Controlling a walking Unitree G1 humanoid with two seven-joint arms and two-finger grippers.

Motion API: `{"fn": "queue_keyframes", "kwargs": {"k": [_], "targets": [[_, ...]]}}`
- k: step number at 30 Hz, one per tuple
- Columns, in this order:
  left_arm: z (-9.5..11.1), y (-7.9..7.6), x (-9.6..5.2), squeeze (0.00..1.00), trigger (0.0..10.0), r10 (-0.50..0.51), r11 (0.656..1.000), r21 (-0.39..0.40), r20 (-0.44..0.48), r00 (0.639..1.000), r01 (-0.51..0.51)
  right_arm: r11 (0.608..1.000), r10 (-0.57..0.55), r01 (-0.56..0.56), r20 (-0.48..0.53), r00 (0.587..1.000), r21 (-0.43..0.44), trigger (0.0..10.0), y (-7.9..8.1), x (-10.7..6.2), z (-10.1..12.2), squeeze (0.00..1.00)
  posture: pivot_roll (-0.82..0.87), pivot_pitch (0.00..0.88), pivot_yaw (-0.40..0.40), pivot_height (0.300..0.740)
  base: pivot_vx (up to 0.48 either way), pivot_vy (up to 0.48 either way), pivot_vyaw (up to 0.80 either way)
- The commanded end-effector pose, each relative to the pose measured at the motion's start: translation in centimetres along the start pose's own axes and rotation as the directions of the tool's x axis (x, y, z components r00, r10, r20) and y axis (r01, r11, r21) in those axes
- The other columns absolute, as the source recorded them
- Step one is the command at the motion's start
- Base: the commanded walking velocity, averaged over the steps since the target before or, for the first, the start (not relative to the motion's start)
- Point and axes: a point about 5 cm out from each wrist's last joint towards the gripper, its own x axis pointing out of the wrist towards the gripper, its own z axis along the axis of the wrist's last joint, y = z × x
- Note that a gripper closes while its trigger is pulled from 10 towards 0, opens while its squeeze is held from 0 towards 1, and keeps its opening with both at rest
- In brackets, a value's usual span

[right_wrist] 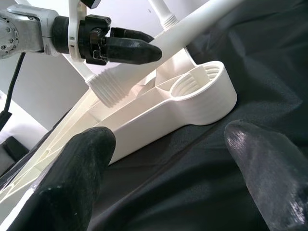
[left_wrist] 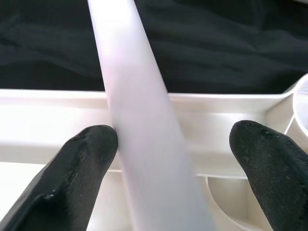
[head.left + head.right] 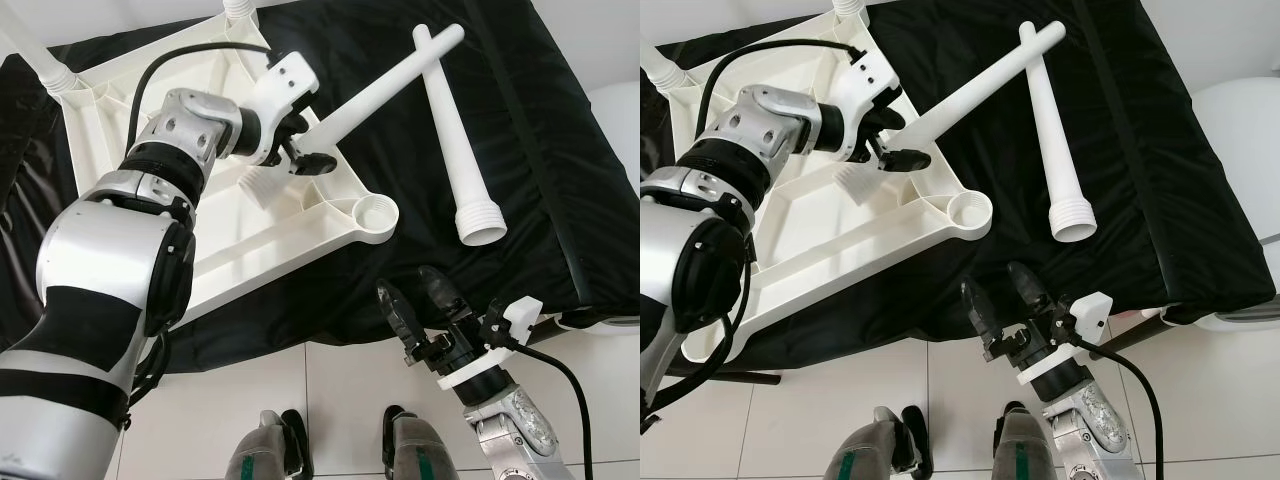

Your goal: Building children table

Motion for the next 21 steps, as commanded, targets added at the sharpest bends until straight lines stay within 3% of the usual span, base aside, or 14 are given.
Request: {"fn": "queue_keyframes", "kwargs": {"k": [1, 11, 16, 21], "targets": [[-1.7, 3.7, -1.8, 0.0, 10.0, 0.744, 0.666, 0.005, -0.07, 0.664, -0.746, 1.0, -0.003, 0.003, -0.008, 1.0, 0.011, 10.0, 0.2, -0.2, -0.1, 0.0, -0.22, 0.251, 0.165, 0.74, 0.0, 0.0, 0.0], [-1.6, 3.6, -1.7, 0.0, 10.0, 0.747, 0.663, 0.0, -0.074, 0.661, -0.749, 1.0, -0.007, 0.007, -0.003, 1.0, 0.01, 10.0, 0.2, -0.1, 0.2, 0.0, -0.22, 0.257, 0.169, 0.74, 0.0, 0.0, 0.0], [-2.7, 3.0, -1.1, 0.0, 10.0, 0.748, 0.66, 0.067, -0.151, 0.646, -0.748, 1.0, -0.009, 0.009, -0.001, 1.0, 0.01, 10.0, 0.3, -0.1, 0.3, 0.0, -0.22, 0.264, 0.172, 0.74, 0.0, 0.0, 0.0], [-3.3, 2.7, -0.8, 0.0, 10.0, 0.735, 0.671, 0.061, -0.184, 0.652, -0.739, 1.0, -0.01, 0.01, 0.001, 1.0, 0.01, 10.0, 0.3, 0.0, 0.4, 0.0, -0.22, 0.266, 0.173, 0.74, 0.0, 0.0, 0.0]]}}
